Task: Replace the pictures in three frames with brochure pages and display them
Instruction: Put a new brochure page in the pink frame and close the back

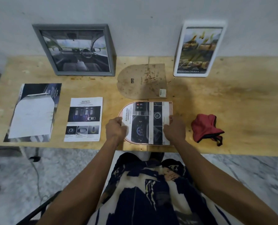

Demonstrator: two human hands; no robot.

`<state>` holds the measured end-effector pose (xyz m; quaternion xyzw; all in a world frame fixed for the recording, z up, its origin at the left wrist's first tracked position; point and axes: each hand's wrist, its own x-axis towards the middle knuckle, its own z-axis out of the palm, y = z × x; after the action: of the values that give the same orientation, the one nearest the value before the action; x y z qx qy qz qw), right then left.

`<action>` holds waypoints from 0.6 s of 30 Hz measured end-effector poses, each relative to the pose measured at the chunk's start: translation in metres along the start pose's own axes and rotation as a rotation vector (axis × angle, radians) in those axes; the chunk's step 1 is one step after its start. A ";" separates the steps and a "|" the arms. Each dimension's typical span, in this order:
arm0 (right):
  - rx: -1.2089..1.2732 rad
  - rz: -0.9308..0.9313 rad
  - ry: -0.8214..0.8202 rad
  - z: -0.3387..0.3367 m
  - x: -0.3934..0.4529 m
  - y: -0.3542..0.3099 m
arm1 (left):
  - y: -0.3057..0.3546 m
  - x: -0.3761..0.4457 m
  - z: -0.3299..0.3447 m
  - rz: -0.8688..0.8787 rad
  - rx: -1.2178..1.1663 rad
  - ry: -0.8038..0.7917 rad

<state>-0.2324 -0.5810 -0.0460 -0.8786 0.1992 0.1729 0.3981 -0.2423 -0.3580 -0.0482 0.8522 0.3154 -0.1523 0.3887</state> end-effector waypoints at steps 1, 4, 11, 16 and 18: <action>-0.027 -0.013 0.001 0.000 -0.001 0.000 | 0.001 -0.001 -0.001 0.043 0.044 -0.003; -0.156 -0.074 0.015 0.004 -0.006 0.003 | 0.001 -0.004 -0.005 0.200 0.261 -0.010; -0.555 -0.205 -0.049 0.013 -0.025 0.003 | -0.013 -0.005 -0.013 0.374 0.575 -0.152; -0.705 -0.199 -0.125 0.023 -0.033 0.004 | -0.018 -0.001 -0.014 0.394 0.628 -0.249; -0.686 -0.198 -0.125 0.025 -0.033 0.005 | -0.022 0.000 -0.016 0.416 0.610 -0.269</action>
<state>-0.2670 -0.5579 -0.0489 -0.9639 0.0185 0.2436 0.1062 -0.2567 -0.3351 -0.0503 0.9468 0.0224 -0.2673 0.1780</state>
